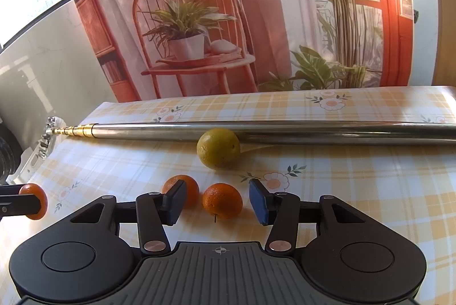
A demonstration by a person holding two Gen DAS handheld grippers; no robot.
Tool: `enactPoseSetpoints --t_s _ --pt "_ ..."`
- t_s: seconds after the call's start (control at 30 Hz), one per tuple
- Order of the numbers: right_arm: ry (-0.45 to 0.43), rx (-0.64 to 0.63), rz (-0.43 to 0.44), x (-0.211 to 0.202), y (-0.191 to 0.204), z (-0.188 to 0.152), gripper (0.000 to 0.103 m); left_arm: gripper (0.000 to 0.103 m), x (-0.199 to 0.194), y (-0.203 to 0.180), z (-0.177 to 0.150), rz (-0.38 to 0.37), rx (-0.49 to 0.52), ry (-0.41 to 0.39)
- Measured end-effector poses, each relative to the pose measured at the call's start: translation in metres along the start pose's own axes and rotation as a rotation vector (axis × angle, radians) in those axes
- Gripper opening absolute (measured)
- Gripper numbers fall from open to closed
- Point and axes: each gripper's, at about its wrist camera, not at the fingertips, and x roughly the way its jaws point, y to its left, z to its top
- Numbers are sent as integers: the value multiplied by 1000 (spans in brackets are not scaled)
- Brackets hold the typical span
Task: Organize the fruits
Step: 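Grasp a mandarin with the right tool while the left tool holds the orange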
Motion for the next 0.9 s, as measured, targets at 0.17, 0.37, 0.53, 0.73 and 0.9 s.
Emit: enactPoseSetpoints --t_s 0.17,0.37,0.53,0.73,0.9 --pt "53 20 -6 14 -2 -2 41 42 0 -2 -4 -13 14 -2" --pt "58 32 -8 17 -3 -4 38 42 -1 -3 -7 -26 15 -3" --pt "75 16 -22 21 0 -3 36 42 -2 -4 -9 -30 14 1" --pt "67 9 -23 16 3 -3 31 42 -2 -4 -10 -30 6 2" --pt "38 5 -14 -2 8 -5 31 42 -6 -5 -9 -34 6 -7"
